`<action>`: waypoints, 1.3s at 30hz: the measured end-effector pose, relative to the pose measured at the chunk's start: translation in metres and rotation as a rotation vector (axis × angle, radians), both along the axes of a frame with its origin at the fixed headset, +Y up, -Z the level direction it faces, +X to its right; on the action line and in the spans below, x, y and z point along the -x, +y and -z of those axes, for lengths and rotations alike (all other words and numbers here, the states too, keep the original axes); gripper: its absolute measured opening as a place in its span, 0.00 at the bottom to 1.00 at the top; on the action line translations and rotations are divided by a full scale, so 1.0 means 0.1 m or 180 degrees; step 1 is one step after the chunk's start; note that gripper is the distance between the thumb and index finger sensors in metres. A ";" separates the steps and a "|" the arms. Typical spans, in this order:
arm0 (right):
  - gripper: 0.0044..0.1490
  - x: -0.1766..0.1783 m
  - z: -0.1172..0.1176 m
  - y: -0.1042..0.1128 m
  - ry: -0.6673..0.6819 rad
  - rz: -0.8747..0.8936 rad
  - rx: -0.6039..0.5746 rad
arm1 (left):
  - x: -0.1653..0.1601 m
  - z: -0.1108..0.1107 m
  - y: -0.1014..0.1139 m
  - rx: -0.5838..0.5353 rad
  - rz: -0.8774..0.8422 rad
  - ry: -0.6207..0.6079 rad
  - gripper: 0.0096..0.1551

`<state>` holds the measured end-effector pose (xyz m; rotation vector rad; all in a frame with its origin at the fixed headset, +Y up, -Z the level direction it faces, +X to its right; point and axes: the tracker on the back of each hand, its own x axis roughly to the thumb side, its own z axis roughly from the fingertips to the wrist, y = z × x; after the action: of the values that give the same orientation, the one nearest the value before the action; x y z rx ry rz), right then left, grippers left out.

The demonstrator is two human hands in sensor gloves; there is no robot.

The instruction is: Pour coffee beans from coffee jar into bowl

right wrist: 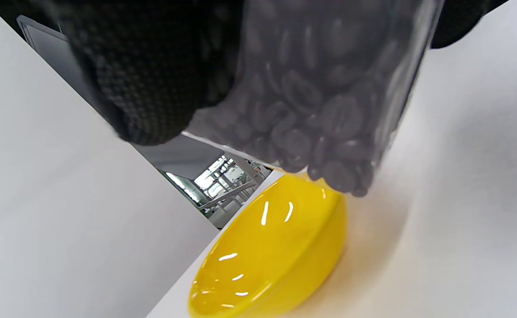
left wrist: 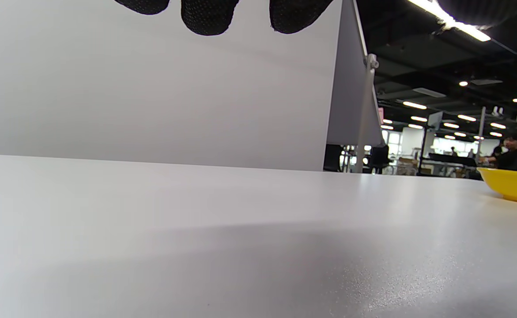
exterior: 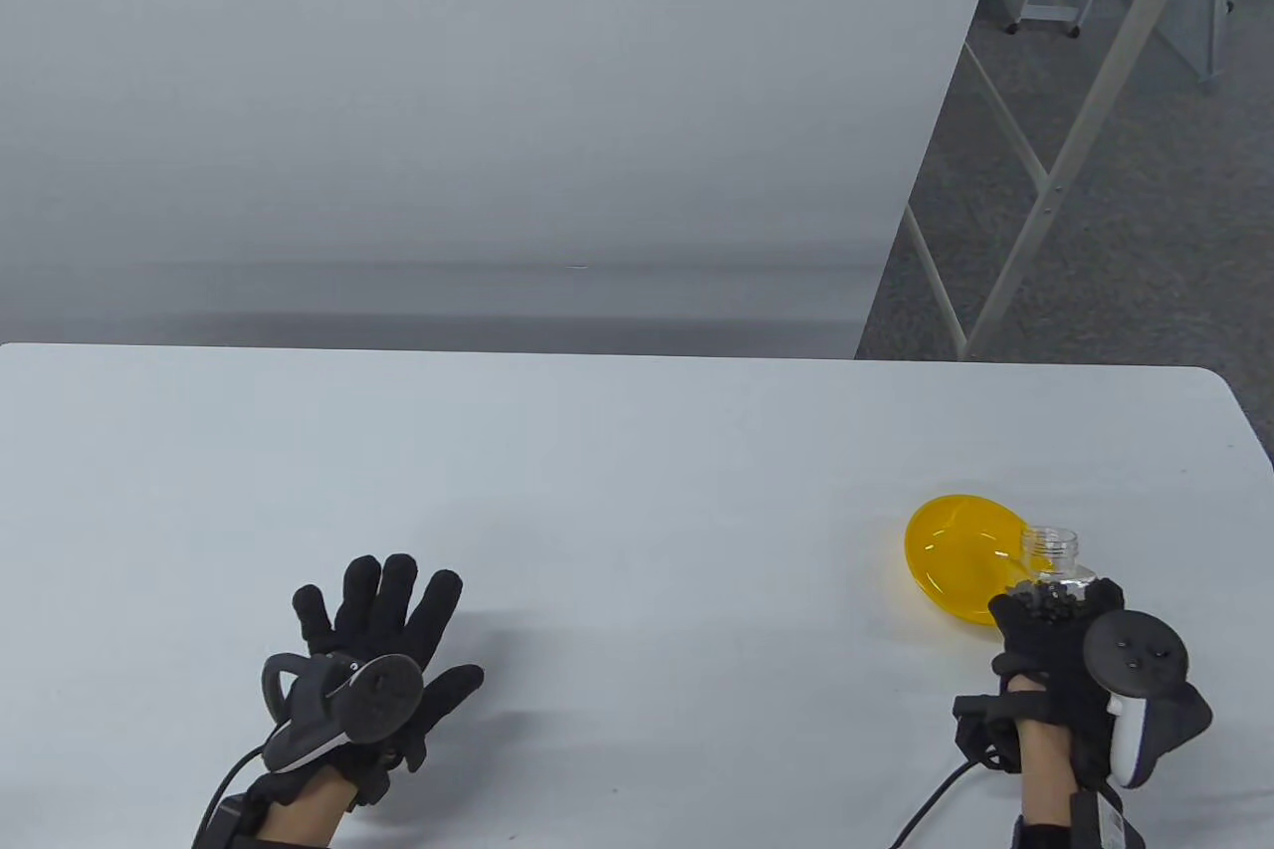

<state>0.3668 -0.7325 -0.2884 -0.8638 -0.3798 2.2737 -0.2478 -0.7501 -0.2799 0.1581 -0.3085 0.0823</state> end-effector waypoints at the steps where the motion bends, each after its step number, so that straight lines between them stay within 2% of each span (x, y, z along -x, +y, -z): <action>1: 0.61 -0.01 0.00 0.00 -0.0024 -0.0042 0.0035 | 0.00 0.00 0.00 0.0005 -0.0007 -0.0003 0.57; 26: 0.60 0.05 0.14 0.04 -0.0208 -0.0866 0.0758 | -0.02 0.01 -0.02 0.0064 0.0013 0.0013 0.57; 39: 0.60 0.14 0.20 -0.01 -0.0138 -0.1301 0.1091 | -0.03 0.01 -0.03 0.0083 0.0019 0.0013 0.56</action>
<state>0.3523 -0.7337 -0.3088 -1.0866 -0.1989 2.7550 -0.2452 -0.7534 -0.2813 0.1314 -0.3038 0.0802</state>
